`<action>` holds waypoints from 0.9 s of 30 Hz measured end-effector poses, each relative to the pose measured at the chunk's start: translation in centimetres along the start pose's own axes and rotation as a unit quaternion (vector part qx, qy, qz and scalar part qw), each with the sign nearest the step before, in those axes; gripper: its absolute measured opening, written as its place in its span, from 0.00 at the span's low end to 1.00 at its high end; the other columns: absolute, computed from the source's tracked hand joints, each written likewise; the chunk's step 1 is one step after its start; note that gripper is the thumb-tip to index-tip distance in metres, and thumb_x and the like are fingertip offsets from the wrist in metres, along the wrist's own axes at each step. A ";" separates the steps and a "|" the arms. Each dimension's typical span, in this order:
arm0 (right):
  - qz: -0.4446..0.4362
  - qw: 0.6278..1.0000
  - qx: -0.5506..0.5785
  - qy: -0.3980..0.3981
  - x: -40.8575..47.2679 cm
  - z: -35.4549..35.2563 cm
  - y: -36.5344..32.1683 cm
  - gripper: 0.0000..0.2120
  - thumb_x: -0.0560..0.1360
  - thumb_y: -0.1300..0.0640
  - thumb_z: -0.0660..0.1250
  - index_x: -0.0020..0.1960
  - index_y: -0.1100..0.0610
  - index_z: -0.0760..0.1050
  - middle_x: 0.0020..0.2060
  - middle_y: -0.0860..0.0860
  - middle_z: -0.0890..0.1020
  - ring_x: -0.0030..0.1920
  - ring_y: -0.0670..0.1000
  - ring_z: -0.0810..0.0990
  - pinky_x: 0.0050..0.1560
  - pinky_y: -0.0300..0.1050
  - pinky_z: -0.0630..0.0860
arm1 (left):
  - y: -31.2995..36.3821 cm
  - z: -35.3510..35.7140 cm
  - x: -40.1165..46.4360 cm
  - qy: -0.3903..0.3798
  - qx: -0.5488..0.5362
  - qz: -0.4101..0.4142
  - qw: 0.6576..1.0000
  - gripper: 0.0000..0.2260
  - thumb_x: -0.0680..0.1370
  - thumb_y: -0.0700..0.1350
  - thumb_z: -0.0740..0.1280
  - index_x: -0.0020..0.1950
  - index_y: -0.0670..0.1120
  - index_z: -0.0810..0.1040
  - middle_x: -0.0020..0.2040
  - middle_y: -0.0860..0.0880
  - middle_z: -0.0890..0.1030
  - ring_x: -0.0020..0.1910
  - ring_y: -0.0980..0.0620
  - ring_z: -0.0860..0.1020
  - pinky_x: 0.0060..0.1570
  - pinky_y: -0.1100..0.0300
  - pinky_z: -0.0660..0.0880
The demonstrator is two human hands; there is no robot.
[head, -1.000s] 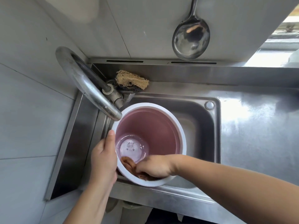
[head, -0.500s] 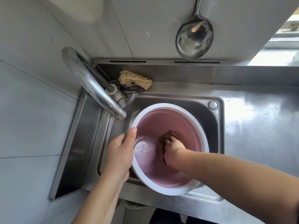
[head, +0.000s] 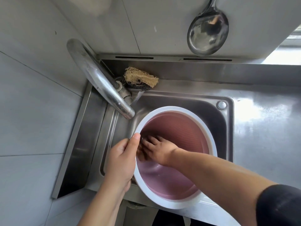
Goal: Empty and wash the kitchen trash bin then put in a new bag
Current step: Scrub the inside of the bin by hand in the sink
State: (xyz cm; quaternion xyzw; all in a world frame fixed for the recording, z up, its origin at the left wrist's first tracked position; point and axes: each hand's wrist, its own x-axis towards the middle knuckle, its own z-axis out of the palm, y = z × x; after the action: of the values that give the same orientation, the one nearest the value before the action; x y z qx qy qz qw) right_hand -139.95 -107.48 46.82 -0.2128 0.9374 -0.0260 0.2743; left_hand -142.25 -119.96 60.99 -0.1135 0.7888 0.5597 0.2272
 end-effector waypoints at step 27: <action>0.099 0.817 0.540 -0.174 -0.7 0.4 -3.0 0.14 0.78 0.61 0.59 0.55 0.46 0.78 0.57 0.48 0.78 0.56 0.54 0.78 0.49 0.35 0.72 | -0.9 -0.4 -0.6 0.003 -0.090 -0.023 0.996 0.25 0.75 0.56 0.71 0.44 0.31 0.76 0.40 0.38 0.78 0.40 0.43 0.77 0.44 0.47 0.75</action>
State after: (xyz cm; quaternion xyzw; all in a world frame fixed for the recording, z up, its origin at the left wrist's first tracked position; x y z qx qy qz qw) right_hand -138.12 -109.88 47.34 0.0630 0.7256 -0.4636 0.5045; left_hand -141.47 -120.71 60.62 -0.1535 0.7329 0.6230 0.2265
